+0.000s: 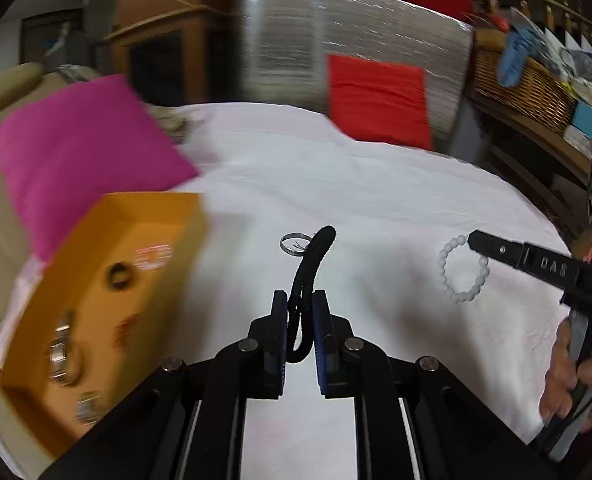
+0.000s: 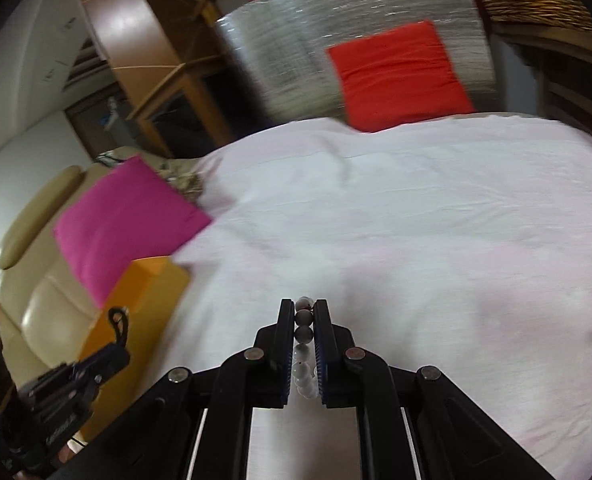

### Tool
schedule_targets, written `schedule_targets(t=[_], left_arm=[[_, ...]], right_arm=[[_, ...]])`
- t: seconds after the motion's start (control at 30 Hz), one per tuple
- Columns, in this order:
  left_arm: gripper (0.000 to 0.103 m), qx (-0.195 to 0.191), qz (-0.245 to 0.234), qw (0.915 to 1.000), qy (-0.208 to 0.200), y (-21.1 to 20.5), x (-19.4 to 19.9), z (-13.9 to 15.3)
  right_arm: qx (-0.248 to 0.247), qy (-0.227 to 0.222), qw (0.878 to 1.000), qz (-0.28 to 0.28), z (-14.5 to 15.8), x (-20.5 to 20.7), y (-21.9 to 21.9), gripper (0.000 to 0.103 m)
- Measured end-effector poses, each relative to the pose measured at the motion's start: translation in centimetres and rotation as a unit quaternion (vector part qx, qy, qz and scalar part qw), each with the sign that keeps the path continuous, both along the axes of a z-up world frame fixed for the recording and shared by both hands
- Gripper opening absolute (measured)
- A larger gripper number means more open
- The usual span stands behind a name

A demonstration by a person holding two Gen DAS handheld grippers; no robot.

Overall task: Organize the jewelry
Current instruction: 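Carry carabiner and pearl bracelet over the orange box and open both tools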

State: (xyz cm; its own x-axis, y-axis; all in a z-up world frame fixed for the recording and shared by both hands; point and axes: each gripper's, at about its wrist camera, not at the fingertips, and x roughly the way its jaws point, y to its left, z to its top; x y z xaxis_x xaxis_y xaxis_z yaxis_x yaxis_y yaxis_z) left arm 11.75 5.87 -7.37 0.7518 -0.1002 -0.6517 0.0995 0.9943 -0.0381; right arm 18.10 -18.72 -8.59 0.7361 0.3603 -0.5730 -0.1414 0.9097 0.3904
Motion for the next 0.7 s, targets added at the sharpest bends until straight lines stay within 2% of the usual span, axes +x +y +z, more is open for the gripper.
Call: schedule_targets(t=[0.3,0.5,0.7], left_arm=[[0.012,-0.020,0.120,0.9924,0.014,15.3,-4.0,-0.2],[0.012,-0.035,0.160,0.9861,0.029,21.4,-5.5,-1.8],[0.012,-0.051,0.177,0.9814,0.055,25.0,-4.7,-3.9]], right_arm=[[0.010,-0.003,0.992,0.122,2.9,-0.1,14.3,0.011],[0.006,0.019,0.978,0.206,3.4,1.8,24.5,0.011],[-0.016,0.075,0.966,0.247,0.8,5.3,33.9,0.011]])
